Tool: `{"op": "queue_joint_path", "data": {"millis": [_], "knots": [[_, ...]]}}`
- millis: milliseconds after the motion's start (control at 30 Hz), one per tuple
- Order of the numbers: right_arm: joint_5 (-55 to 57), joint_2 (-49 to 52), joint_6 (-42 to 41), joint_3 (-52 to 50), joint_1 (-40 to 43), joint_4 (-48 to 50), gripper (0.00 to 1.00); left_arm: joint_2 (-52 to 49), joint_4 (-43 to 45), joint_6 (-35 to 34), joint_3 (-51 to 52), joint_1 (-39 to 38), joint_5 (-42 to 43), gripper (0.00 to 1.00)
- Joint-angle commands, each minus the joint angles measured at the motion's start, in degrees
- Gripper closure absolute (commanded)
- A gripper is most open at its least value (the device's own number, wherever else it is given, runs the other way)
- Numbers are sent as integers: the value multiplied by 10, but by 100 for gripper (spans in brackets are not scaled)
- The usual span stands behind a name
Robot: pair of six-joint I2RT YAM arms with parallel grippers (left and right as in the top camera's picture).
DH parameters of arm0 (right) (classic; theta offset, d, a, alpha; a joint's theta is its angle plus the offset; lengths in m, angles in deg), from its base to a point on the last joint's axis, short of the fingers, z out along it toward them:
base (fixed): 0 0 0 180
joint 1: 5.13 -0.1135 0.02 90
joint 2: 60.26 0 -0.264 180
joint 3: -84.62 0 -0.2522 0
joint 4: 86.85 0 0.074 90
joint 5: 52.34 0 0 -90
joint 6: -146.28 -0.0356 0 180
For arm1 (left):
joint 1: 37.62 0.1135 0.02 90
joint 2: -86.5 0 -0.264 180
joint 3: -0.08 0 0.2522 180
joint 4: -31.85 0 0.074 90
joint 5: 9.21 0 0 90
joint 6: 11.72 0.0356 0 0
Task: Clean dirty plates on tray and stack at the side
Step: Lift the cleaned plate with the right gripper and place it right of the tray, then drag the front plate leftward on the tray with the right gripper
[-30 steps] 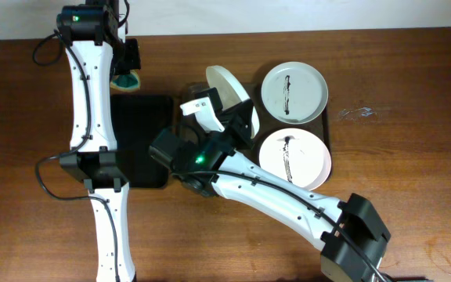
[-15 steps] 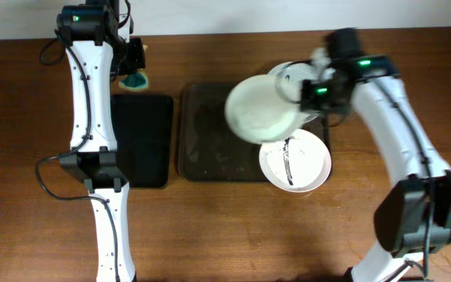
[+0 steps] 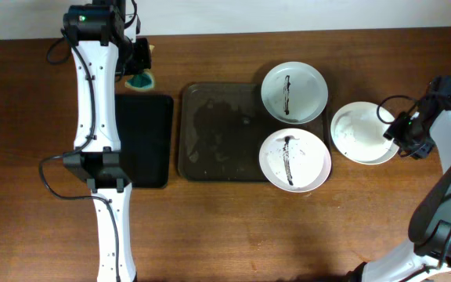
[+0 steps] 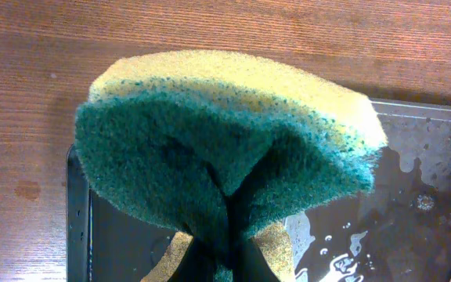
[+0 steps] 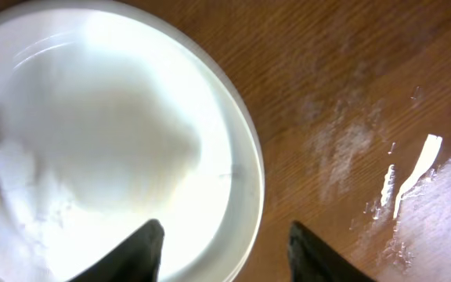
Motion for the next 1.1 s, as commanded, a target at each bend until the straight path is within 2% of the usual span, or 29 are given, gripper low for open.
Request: {"op": "queue_joint_path", "data": {"millis": [0,33,100,167,233,267,367,467,533,567,667,733,833,867,900,933,1067], "knots": [[-151,-11,20,110,-1,-108,47,5,0,-5,-13,-2,6,100],[-202,-12,33,137,-13,-173,48,5,0,-5,-13,-2,6,100],[-166,-11,82,111,-60,-233,49,5,0,-5,-13,-2,6,100],[-134,-11,82,60,-106,-238,49,5,0,-5,-13,-2,6,100],[-132,-10,82,-8,-149,-194,51,5,0,-5,-13,-2,6,100],[-133,-10,81,-57,-166,-143,56,5,0,-5,-13,-2,6,100],[-133,-10,82,-103,-184,-64,66,5,0,-5,-13,-4,6,100],[-132,-10,88,-113,-209,-36,70,5,0,-5,-13,-4,6,100],[-132,-10,88,-113,-221,-25,83,5,0,-5,-13,-4,6,100],[-131,-10,88,-113,-223,-22,95,5,0,-5,-13,-4,6,100],[-172,-10,85,-112,-230,-18,96,5,0,-5,-13,-4,6,100],[-212,-10,49,-112,-262,15,96,5,0,-5,-13,-4,6,100],[-201,-10,-58,-112,-348,100,96,5,0,-5,-13,-4,6,100],[-178,-10,-107,-112,-375,123,96,5,0,-5,-13,-4,6,100],[-112,-10,-196,-112,-422,154,96,5,0,-5,-13,-4,6,100],[-63,-10,-236,-112,-448,174,96,5,0,-5,-13,-5,6,100],[1,-10,-259,-112,-492,225,96,5,0,-5,-13,-8,6,100]]}}
